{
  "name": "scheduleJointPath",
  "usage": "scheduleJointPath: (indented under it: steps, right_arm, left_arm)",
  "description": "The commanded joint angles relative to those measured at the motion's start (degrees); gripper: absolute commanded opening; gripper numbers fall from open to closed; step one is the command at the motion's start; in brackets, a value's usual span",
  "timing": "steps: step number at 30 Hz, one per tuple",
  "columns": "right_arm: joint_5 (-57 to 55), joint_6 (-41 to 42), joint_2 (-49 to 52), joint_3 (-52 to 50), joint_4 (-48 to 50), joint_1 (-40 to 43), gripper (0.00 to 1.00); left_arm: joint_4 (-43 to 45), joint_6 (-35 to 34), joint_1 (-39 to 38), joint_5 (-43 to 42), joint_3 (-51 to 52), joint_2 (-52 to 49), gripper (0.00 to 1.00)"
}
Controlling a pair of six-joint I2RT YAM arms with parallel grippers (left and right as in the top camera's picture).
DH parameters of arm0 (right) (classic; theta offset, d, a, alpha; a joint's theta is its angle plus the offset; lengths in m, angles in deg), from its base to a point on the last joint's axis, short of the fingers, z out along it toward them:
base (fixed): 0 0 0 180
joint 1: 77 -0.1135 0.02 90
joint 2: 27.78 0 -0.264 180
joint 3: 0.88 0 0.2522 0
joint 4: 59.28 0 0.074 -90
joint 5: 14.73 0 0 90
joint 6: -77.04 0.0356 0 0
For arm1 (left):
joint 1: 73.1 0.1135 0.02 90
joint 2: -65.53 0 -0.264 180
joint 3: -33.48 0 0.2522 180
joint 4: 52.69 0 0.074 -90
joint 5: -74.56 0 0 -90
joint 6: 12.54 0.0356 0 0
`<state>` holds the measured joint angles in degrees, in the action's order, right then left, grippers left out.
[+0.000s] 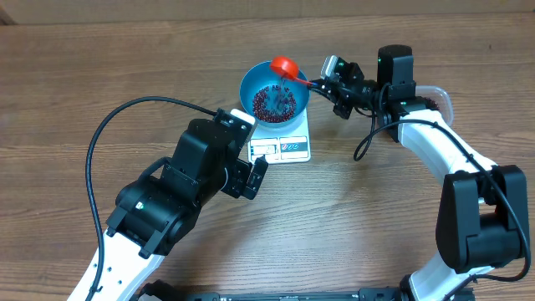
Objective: Scoop item into bowl and weigh 150g on scale
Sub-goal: 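Tip the scoop with the right gripper to pour beans into bowl, then return the empty scoop with the right gripper to the bean tub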
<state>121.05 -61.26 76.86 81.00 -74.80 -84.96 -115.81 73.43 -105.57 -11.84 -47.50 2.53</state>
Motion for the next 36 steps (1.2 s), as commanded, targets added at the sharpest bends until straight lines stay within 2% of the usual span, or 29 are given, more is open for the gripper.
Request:
scheduleJointPath:
  steps: [1, 6, 13, 17, 24, 29, 36]
  right_arm:
    - [-0.8, -1.7, 0.4, 0.2, 1.4, -0.1, 0.04]
    - [-0.8, -0.2, 0.3, 0.2, 2.3, -0.1, 0.04]
    - [-3.6, 14.3, -3.1, 0.2, 1.2, 0.3, 0.04]
    - [-9.9, 17.0, -7.7, 0.2, -2.5, 0.3, 0.04]
    - [-29.1, 17.2, -18.7, 0.2, -17.4, 0.3, 0.04]
    - [-45.8, 25.2, -24.7, 0.2, -27.0, 1.1, 0.04]
    - [-48.3, 35.4, -26.1, 0.2, -39.7, 8.0, 0.04]
  left_arm:
    - [0.1, 1.0, 0.3, -0.6, -1.5, 0.7, 0.99]
    - [0.1, 1.0, 0.3, -0.6, -1.5, 0.7, 1.00]
    - [0.1, 1.0, 0.3, -0.6, -1.5, 0.7, 1.00]
    - [0.1, 1.0, 0.3, -0.6, -1.5, 0.7, 1.00]
    - [0.1, 1.0, 0.3, -0.7, -1.5, 0.7, 0.99]
    - [0.1, 1.0, 0.3, -0.7, -1.5, 0.7, 0.99]
    - [0.1, 1.0, 0.3, -0.7, -1.5, 0.4, 1.00]
